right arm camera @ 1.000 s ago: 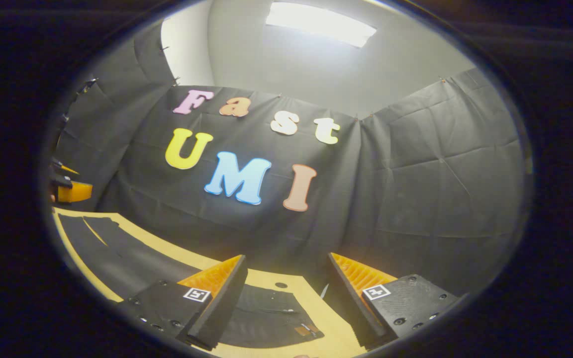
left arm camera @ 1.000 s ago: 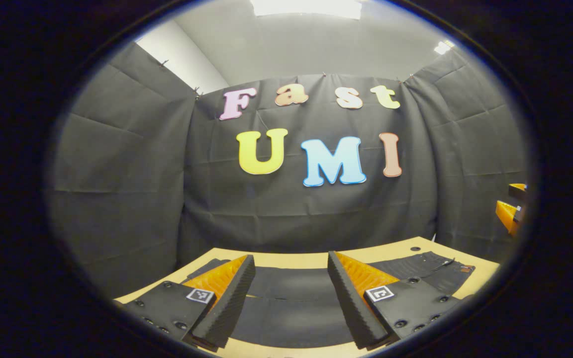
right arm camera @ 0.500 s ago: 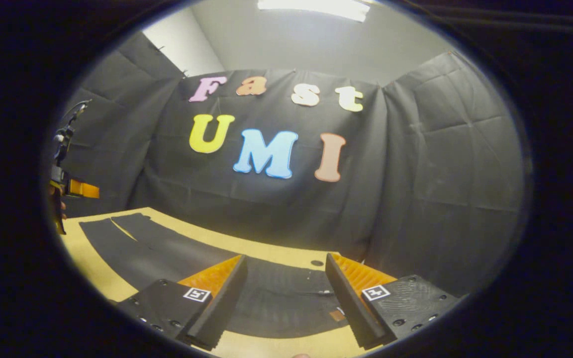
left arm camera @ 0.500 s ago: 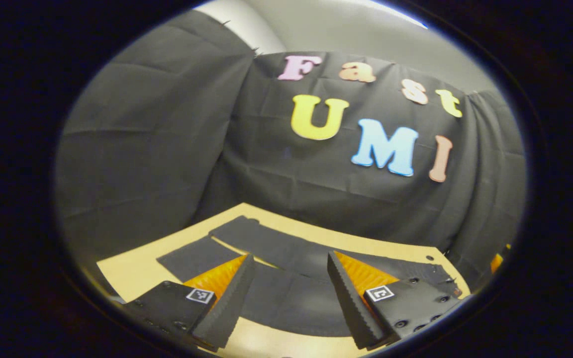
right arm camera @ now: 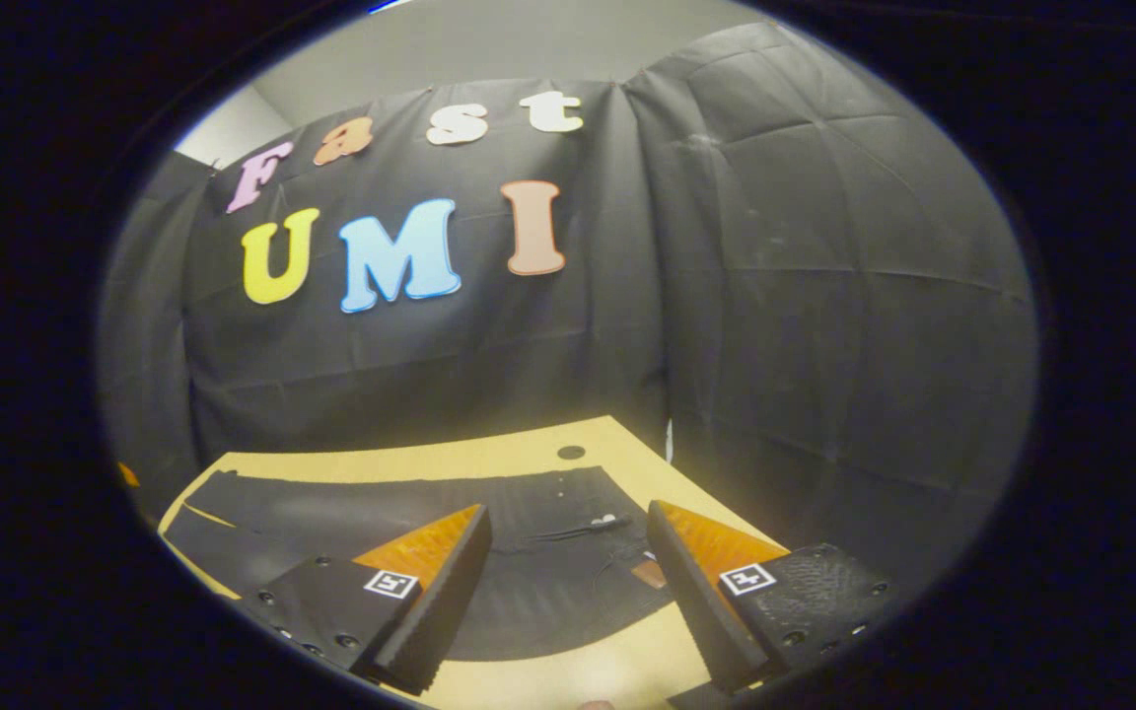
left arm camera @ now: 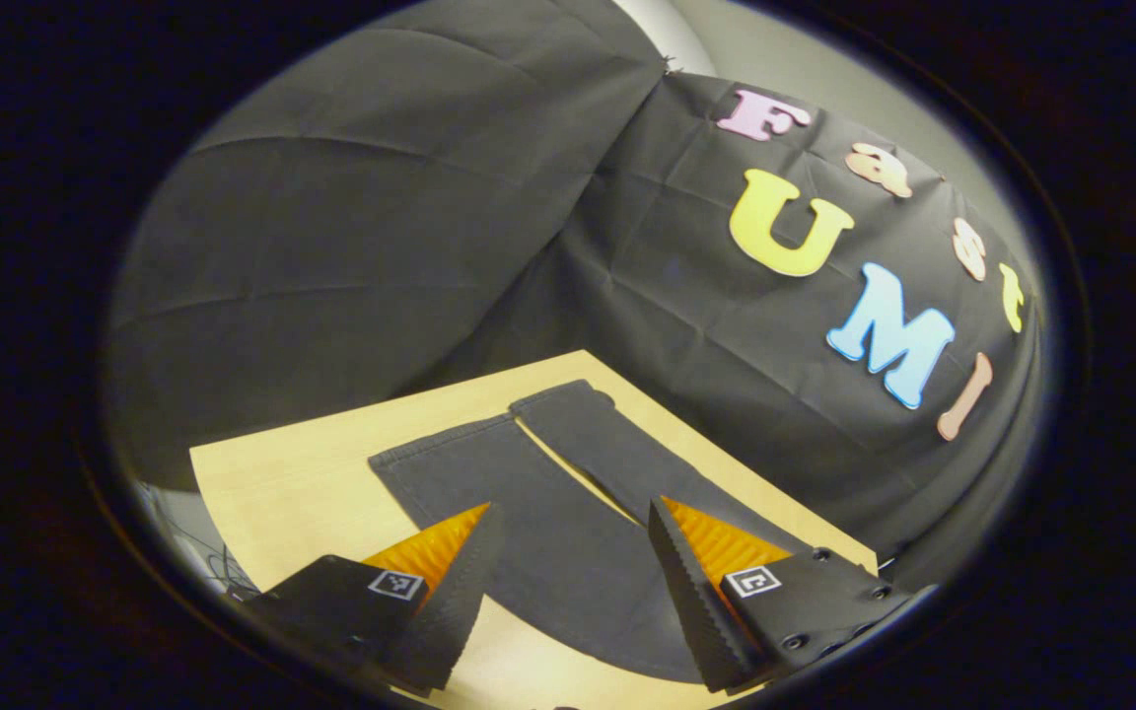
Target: Grasp the waist and the cuffs of the jeans and fold them to make the two legs overlap; first hold the waist and fold one-third of the jeans toward the cuffs, then hold the cuffs and fold the remaining one-third in the same direction to finish folding.
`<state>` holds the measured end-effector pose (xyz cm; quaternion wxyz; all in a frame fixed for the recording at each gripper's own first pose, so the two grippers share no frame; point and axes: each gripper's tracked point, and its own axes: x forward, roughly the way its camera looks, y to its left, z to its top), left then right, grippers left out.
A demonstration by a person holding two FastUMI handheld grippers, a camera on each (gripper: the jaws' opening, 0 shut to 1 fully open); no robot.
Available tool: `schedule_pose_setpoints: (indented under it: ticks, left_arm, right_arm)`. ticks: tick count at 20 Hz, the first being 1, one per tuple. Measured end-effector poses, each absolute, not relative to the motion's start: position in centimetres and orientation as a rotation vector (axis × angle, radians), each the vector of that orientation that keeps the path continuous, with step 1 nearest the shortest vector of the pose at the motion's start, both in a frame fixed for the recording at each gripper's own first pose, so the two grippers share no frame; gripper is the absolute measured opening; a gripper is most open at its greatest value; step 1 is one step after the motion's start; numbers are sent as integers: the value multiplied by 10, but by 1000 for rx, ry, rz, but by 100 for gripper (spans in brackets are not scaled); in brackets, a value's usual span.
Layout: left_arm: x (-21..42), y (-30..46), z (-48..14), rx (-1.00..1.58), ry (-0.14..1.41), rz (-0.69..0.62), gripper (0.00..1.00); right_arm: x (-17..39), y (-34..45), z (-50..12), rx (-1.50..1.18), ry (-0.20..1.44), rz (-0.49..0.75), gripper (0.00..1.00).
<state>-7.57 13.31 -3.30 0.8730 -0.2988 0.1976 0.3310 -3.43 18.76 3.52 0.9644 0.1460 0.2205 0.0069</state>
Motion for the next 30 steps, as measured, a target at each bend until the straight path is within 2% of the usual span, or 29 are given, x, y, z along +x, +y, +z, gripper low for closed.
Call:
schedule_pose_setpoints:
  ticks: [6, 7, 8, 10, 11, 12, 14, 15, 16, 18, 19, 20, 21, 30]
  left_arm:
    - [-83, 129, -43, -756, 499, 763, 95]
    - [-85, 130, -45, -787, 515, 782, 95]
    - [-88, 129, -47, -815, 532, 805, 95]
    - [-92, 130, -48, -868, 561, 855, 95]
    - [-93, 130, -47, -900, 571, 877, 95]
    - [-93, 131, -51, -935, 583, 894, 95]
    - [-100, 143, -63, -995, 595, 932, 95]
    - [-106, 155, -78, -1019, 603, 950, 99]
    - [-109, 162, -88, -1042, 608, 966, 95]
    - [-115, 173, -108, -1089, 621, 994, 95]
    - [-116, 177, -117, -1113, 626, 1004, 91]
    - [-116, 177, -127, -1149, 629, 1003, 99]
    - [-112, 180, -125, -1168, 609, 998, 94]
    - [-79, 184, -123, -1283, 471, 897, 94]
  right_arm:
    - [-22, 189, 0, 429, 624, -43, 95]
    - [-21, 189, -9, 478, 681, -61, 91]
    - [-22, 191, -20, 538, 744, -71, 94]
    - [-30, 200, -44, 684, 870, -96, 95]
    - [-34, 203, -52, 767, 931, -115, 100]
    - [-35, 205, -58, 858, 968, -131, 96]
    - [-38, 203, -69, 997, 1017, -174, 95]
    - [-43, 201, -74, 1021, 1032, -202, 96]
    - [-46, 198, -78, 1027, 1049, -228, 95]
    - [-50, 195, -86, 1047, 1074, -265, 95]
    - [-53, 191, -93, 1064, 1083, -284, 95]
    - [-56, 187, -99, 1073, 1092, -306, 95]
    - [-61, 186, -107, 1084, 1101, -317, 95]
    - [-59, 205, -134, 1149, 1129, -309, 96]
